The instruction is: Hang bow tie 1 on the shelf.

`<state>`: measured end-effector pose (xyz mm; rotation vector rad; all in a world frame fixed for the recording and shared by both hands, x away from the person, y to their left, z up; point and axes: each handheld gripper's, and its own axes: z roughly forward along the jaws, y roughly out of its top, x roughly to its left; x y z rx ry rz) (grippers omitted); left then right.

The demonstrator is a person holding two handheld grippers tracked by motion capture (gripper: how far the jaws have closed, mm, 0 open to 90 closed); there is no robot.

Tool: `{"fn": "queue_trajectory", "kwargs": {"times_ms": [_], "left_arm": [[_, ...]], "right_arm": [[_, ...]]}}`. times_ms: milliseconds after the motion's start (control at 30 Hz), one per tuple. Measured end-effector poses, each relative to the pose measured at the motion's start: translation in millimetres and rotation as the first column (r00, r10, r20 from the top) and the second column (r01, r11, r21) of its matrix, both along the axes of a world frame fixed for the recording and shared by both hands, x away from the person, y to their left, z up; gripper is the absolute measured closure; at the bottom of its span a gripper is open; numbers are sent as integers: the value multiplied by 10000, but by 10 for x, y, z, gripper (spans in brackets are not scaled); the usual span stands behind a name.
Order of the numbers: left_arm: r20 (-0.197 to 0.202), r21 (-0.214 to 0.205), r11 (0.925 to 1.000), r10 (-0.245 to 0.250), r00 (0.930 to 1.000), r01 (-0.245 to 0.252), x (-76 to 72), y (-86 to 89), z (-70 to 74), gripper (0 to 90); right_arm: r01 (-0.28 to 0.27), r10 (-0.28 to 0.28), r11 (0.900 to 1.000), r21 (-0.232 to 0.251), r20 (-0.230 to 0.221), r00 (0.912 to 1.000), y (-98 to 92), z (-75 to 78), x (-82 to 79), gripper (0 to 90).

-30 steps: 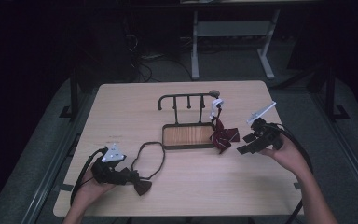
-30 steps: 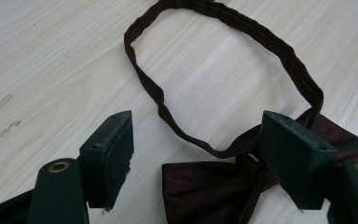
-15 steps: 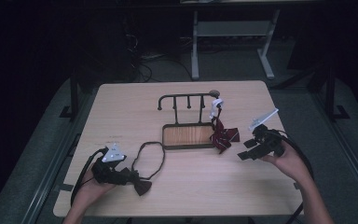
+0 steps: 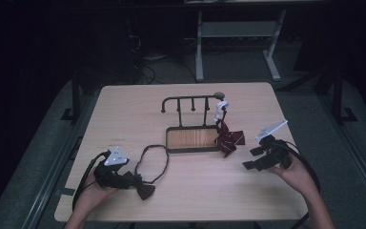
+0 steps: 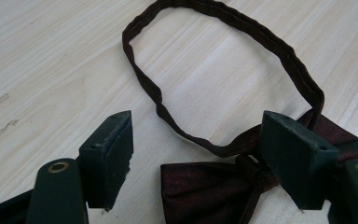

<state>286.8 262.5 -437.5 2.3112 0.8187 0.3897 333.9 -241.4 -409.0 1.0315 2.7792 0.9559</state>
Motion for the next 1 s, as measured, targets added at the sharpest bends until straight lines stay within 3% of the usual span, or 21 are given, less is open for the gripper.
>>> {"fn": "queue_trajectory", "kwargs": {"times_ms": [233, 333, 567, 1000], "left_arm": [[14, 22, 10000, -27, 10000, 27, 0, -1, 2, 269], [16, 91, 9999, -64, 10000, 63, 0, -4, 5, 269], [75, 149, 9998, -93, 9999, 92, -7, -11, 10, 269], [81, 164, 9998, -72, 9999, 71, -5, -12, 10, 269]], "right_arm": [[143, -145, 9997, 221, 112, 9998, 56, -102, -112, 286], [191, -191, 9998, 3, 223, 9996, 76, -123, -140, 281], [595, -606, 9978, 292, 386, 9974, 53, -180, -214, 257], [425, -430, 9991, 84, 739, 9963, 109, -270, -241, 216]]}}
